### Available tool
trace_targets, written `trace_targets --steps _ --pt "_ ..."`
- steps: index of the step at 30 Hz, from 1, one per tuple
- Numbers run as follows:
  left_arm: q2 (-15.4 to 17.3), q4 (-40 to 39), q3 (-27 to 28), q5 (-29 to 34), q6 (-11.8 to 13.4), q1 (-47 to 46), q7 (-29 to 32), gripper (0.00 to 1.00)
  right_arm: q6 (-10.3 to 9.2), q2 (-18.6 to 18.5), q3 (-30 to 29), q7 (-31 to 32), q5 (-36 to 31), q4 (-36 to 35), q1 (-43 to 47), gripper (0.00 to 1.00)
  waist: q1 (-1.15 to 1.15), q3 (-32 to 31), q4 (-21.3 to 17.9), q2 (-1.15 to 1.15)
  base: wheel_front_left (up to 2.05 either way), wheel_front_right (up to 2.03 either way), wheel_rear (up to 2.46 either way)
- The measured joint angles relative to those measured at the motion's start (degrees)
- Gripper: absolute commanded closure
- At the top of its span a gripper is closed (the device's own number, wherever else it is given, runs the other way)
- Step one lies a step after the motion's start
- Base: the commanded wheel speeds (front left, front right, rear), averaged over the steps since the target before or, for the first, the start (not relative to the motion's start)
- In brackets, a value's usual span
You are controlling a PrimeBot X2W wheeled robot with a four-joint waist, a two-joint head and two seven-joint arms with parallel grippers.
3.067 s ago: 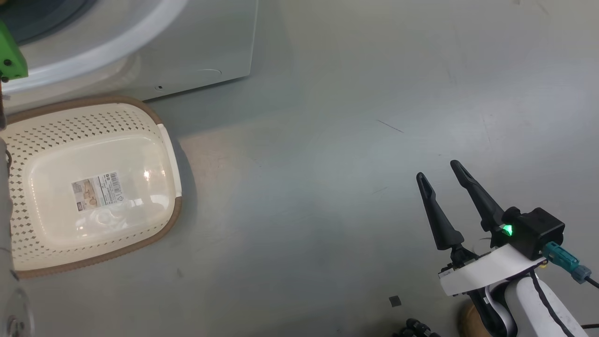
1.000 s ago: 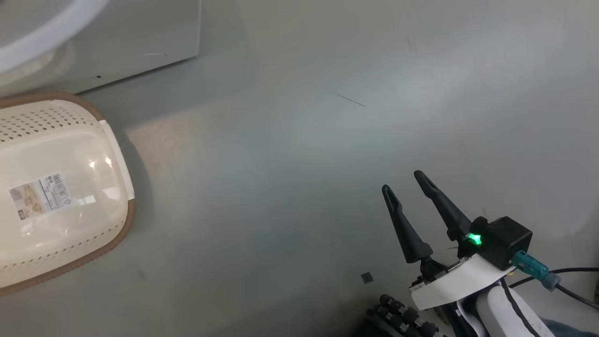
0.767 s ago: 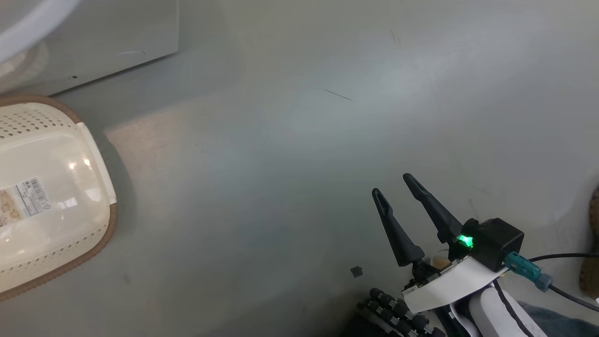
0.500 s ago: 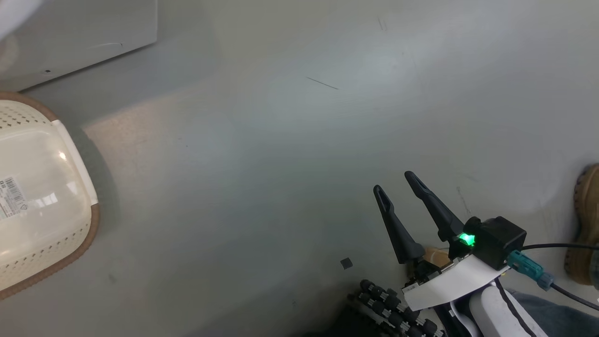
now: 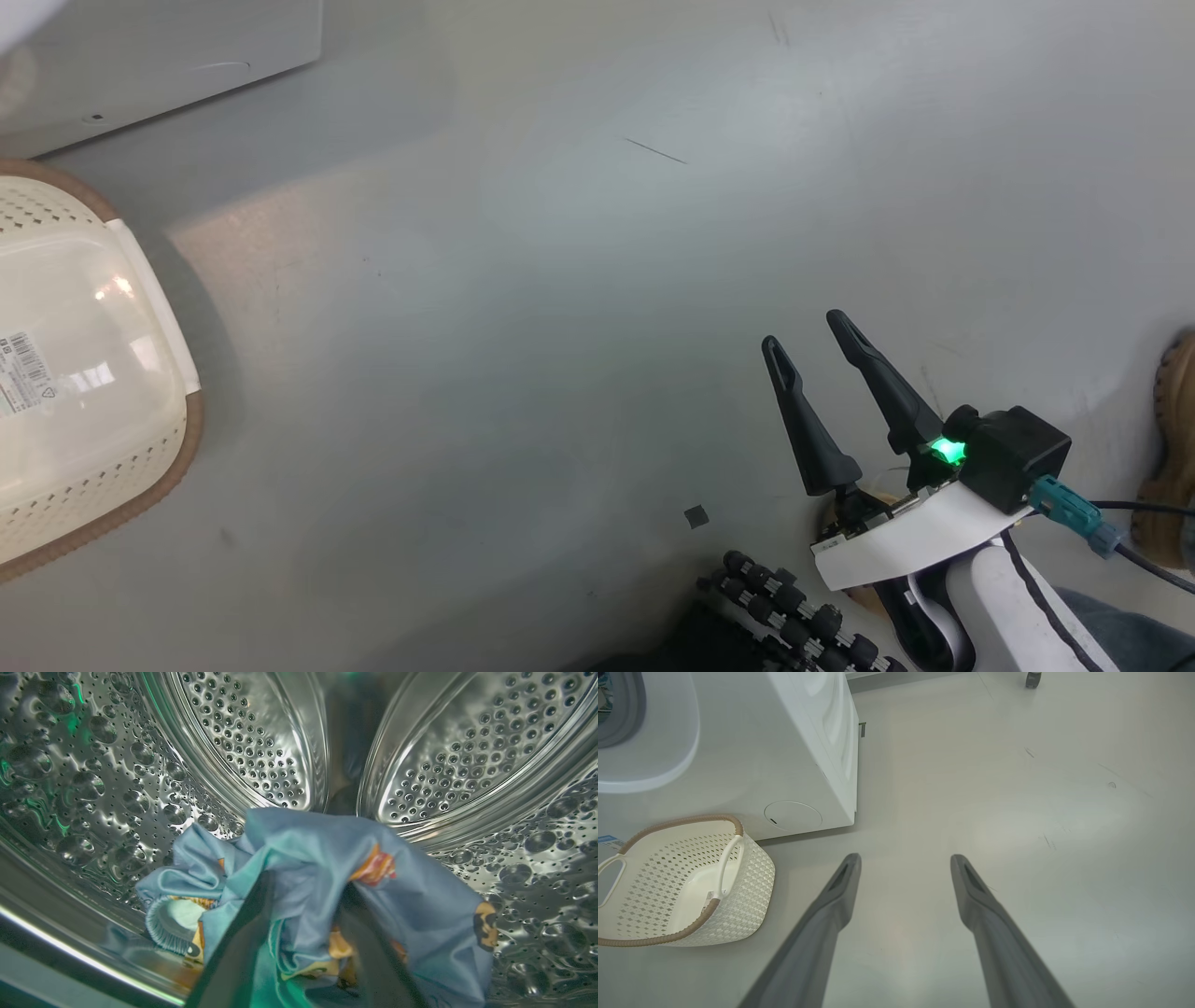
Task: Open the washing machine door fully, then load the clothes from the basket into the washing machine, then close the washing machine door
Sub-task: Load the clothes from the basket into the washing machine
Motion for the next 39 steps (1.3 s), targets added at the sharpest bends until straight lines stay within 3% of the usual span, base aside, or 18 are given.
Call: trace_targets --steps 17,27,39 --pt "-3.0 3.2 0.6 0.4 0.0 0.5 -2.7 0.00 0.00 0.0 -2.3 0.0 0.0 1.4 -1.9 0.00 0.00 -1.6 3.7 0.00 0.00 0.00 0.00" --pt "-6.3 5.8 3.3 0.3 0.0 4.1 -4.2 0.00 0.00 -1.0 -3.9 0.0 -0.2 2.5 -2.7 0.00 0.00 -5.1 7.4 0.00 0.00 0.00 0.00" --pt "-12.5 7.0 3.7 -0.3 0.0 8.5 -4.9 0.00 0.00 -1.8 -5.8 0.0 -0.3 3.8 -2.7 0.00 0.00 -9.9 12.0 0.00 0.00 0.00 0.00"
